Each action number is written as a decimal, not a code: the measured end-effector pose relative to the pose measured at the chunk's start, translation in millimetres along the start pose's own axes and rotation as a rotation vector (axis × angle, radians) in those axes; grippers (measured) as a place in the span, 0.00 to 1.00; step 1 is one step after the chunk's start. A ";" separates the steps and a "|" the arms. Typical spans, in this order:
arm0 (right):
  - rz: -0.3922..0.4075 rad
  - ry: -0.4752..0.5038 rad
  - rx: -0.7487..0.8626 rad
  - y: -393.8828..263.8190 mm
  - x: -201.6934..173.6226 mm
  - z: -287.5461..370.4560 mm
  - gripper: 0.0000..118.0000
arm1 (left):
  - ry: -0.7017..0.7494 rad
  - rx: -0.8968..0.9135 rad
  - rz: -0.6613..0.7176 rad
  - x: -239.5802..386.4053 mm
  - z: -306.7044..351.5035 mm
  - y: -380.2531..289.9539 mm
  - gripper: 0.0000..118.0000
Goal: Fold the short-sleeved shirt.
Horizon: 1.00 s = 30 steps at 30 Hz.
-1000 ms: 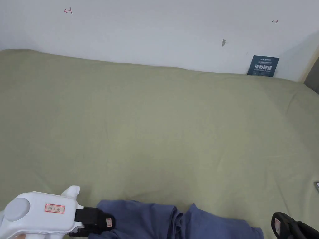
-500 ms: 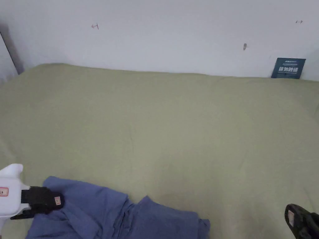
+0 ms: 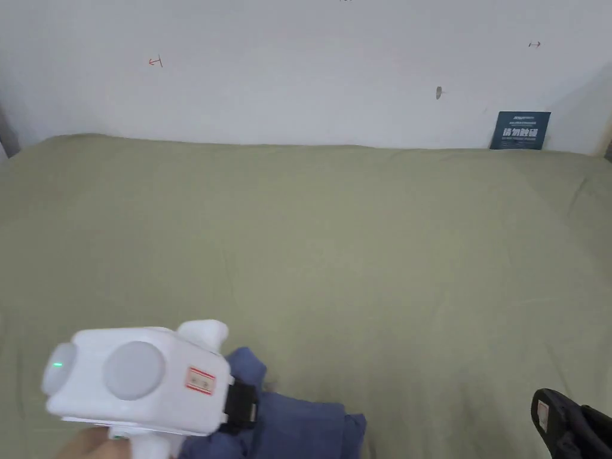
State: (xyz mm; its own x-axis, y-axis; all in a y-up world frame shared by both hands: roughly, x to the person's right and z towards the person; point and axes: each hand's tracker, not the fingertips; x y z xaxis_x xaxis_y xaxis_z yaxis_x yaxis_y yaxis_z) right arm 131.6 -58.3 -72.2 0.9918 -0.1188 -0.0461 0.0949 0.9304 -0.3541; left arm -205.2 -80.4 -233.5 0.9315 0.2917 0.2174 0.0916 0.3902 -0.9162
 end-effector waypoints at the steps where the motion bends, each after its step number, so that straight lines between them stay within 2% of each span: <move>1: -0.004 -0.003 0.001 -0.1 1.8 1.1 0.00 | -0.010 -0.020 -0.018 5.5 -17.1 1.5 0.09; 2: -0.005 -0.006 0.003 -0.6 3.3 2.2 0.00 | -0.027 -0.034 -0.011 12.6 -30.6 1.2 0.09; 3: -0.005 -0.010 0.002 -0.9 5.0 2.8 0.00 | -0.051 -0.049 -0.009 18.8 -46.0 1.0 0.14; 4: -0.008 -0.014 0.001 -1.2 7.1 3.0 0.00 | -0.072 -0.042 -0.036 25.2 -61.1 -0.1 0.33; 6: -0.014 -0.024 -0.006 -1.5 10.6 3.8 0.00 | -0.054 -0.044 -0.090 35.8 -85.6 -2.2 0.95; 8: -0.014 -0.033 -0.008 -1.7 13.7 5.7 0.00 | -0.076 -0.023 -0.056 32.6 -87.8 -0.6 0.96; 10: -0.014 -0.043 -0.012 -2.0 16.8 6.7 0.00 | -0.141 -0.001 0.058 16.7 -77.0 1.8 0.96; 12: -0.022 -0.047 -0.017 -3.0 18.5 5.4 0.00 | -0.202 0.040 0.092 -1.2 -57.8 0.4 0.93; 13: -0.027 -0.046 -0.020 -3.6 18.5 4.0 0.00 | -0.216 0.077 0.094 -9.8 -48.1 -3.0 0.84; 14: -0.033 -0.044 -0.024 -4.6 18.0 2.5 0.00 | -0.237 0.108 0.093 -18.0 -41.0 -6.7 0.61; 15: -0.044 -0.038 -0.030 -6.1 17.1 0.6 0.00 | -0.247 0.103 0.090 -25.6 -37.9 -9.1 0.08; 16: -0.055 -0.030 -0.036 -7.7 16.1 -1.4 0.00 | -0.265 0.085 0.099 -30.0 -39.5 -10.4 0.00; 20: -0.069 -0.007 -0.064 -13.5 7.7 -8.4 0.00 | -0.367 0.037 0.126 -39.0 -59.9 -25.5 0.00; 24: -0.059 0.008 -0.088 -16.9 1.8 -10.1 0.00 | -0.475 -0.052 0.182 -41.7 -111.6 -36.6 0.00; 28: -0.080 0.023 -0.129 -20.2 3.5 -13.1 0.00 | -0.433 -0.103 0.184 -51.0 -156.5 -47.3 0.00; 30: -0.097 0.026 -0.151 -23.6 3.7 -16.3 0.00 | -0.505 -0.091 0.251 -55.6 -153.4 -45.5 0.00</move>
State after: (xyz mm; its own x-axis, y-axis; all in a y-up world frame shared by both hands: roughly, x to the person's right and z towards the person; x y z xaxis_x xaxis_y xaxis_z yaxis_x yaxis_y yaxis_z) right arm 131.6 -86.4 -79.3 0.9760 -0.2159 -0.0281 0.1742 0.8518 -0.4940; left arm -207.2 -248.3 -255.6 0.6472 0.7553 0.1028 -0.0596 0.1847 -0.9810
